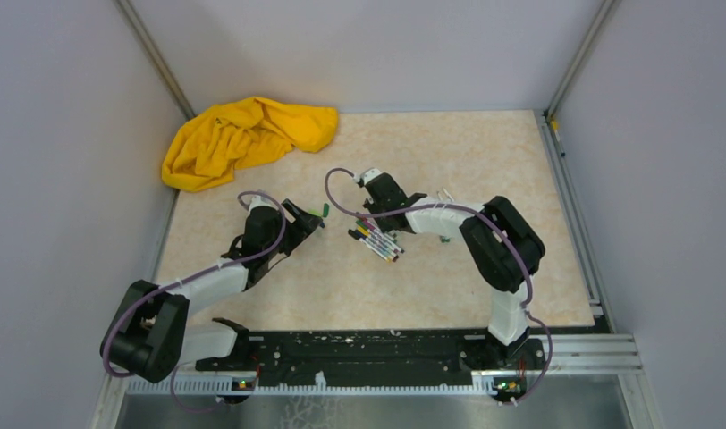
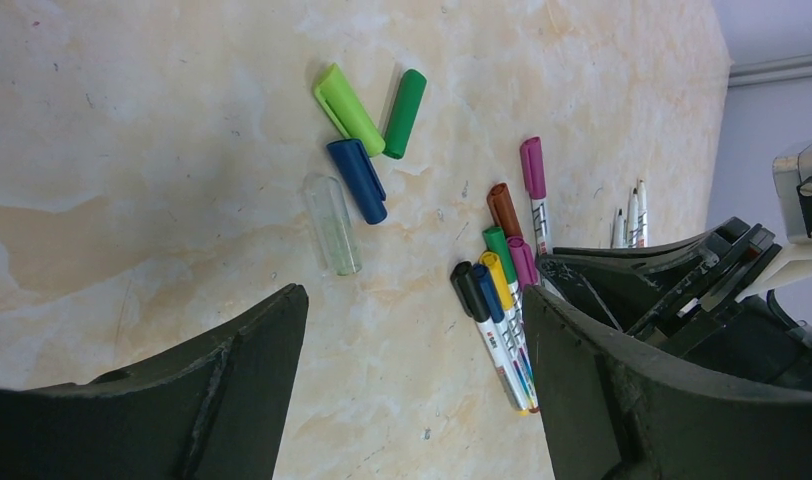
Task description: Open the pen caps
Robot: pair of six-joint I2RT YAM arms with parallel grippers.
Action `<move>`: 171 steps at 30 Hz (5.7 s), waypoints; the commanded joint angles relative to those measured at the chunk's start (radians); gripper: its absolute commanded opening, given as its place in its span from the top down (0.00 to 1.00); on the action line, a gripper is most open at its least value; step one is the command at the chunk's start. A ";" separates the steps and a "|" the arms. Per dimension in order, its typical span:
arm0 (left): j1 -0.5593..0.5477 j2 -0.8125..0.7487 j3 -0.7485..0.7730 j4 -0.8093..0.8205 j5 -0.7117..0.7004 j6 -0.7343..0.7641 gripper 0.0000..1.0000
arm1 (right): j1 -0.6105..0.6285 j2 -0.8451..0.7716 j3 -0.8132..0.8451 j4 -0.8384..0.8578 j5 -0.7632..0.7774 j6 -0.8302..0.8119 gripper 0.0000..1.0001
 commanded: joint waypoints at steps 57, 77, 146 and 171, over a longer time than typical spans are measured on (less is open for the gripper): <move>-0.170 -0.152 -0.046 0.187 0.177 -0.119 0.46 | 0.395 -0.522 -0.243 0.095 0.050 0.318 1.00; -0.201 -0.164 -0.068 0.226 0.184 -0.105 1.00 | 0.396 -0.564 -0.286 0.136 0.052 0.304 1.00; -0.058 0.165 0.198 -0.309 -0.218 0.055 0.96 | 0.041 -0.501 -0.313 0.032 0.243 0.204 1.00; -0.058 0.302 0.106 -0.065 -0.153 -0.033 0.73 | -0.134 -0.211 -0.247 0.122 0.269 0.070 0.84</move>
